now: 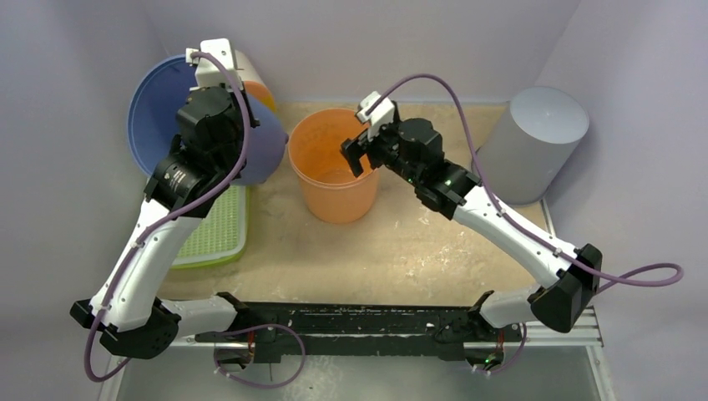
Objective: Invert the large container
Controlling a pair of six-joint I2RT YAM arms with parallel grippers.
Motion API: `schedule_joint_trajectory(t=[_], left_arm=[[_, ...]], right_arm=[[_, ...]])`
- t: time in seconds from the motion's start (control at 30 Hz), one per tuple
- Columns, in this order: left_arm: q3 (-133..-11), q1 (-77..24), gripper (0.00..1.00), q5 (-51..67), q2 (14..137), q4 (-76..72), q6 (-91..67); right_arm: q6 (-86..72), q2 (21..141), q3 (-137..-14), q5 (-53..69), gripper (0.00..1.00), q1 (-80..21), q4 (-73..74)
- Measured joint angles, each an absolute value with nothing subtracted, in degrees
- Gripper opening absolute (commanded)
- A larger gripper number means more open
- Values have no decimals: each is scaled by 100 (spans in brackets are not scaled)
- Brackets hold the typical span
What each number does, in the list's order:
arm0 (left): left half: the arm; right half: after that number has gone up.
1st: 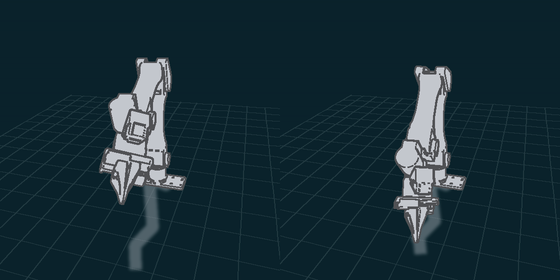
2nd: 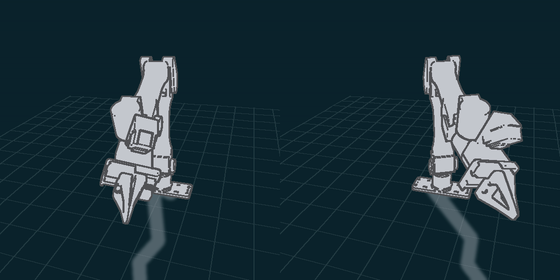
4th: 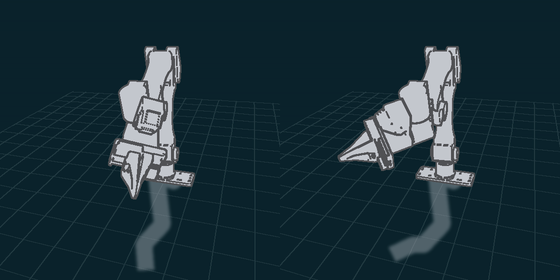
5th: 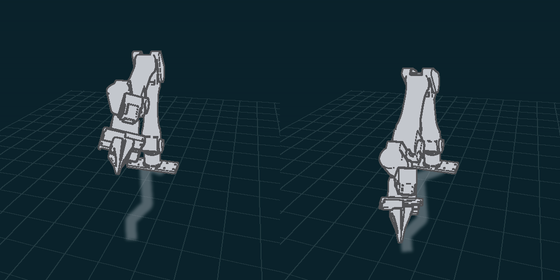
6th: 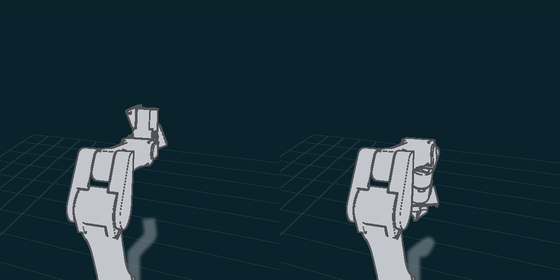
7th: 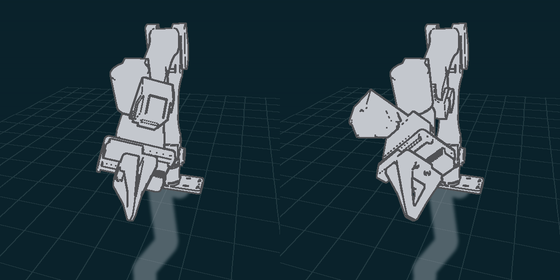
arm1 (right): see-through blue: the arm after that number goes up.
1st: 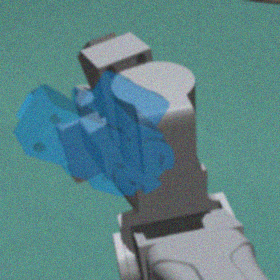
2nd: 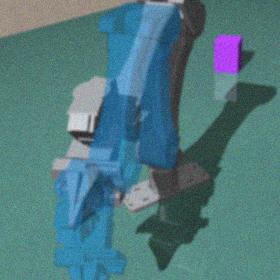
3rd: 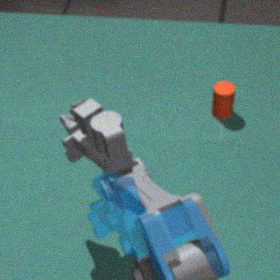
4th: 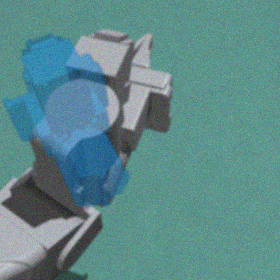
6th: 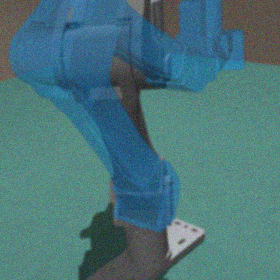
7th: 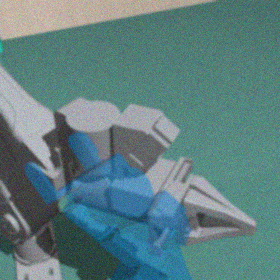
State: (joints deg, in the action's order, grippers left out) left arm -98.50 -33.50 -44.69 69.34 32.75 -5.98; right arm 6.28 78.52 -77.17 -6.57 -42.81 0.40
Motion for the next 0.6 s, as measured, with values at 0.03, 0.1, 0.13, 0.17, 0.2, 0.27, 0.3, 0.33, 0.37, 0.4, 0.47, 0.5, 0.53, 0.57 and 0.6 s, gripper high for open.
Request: schedule_joint_trajectory(t=[0.03,0.1,0.13,0.17,0.2,0.27,0.3,0.33,0.37,0.4,0.47,0.5,0.53,0.57,0.6], left_arm=[[-9850,-3350,0,-4471,6928,3275,-607],[-9850,-3350,0,-4475,6919,3275,-635],[-9850,-3350,0,-4475,6914,3277,-637],[-9850,-3350,0,-4477,6912,3282,-637],[-9850,-3350,0,-4482,6908,3284,-637],[-9841,-3350,0,-4495,6895,3284,-637],[-9821,-3350,0,-4497,6877,3284,-637],[-9800,-3350,0,-4497,6860,3284,-637],[-9765,-3350,0,-4499,6831,3284,-637],[-9741,-3350,0,-4501,6807,3293,-637],[-9679,-3350,0,-4517,6755,3293,-639],[-9662,-3350,0,-4521,6733,3304,-639],[-9660,-3350,0,-4523,6722,3328,-639],[-9660,-3350,0,-4525,6711,3350,-642],[-9655,-3350,0,-4528,6700,3371,-642]], right_arm=[[676,7863,-7719,-580,92,-4368,58],[792,7883,-7719,-344,88,-4580,113],[836,7896,-7723,-270,87,-4659,130],[908,7935,-7765,-132,86,-4775,183],[954,7981,-7804,-36,85,-4838,207],[1057,8110,-7900,132,83,-4978,276],[1103,8180,-7929,198,81,-5035,296],[1131,8241,-7955,263,77,-5076,327],[1166,8333,-7990,303,72,-5118,373],[1203,8431,-8023,366,68,-5144,410],[1256,8613,-8071,445,66,-5148,458],[1269,8709,-8088,471,66,-5148,473],[1278,8799,-8101,497,66,-5148,497],[1288,8882,-8110,521,66,-5146,510],[1304,8956,-8110,534,66,-5146,530]])
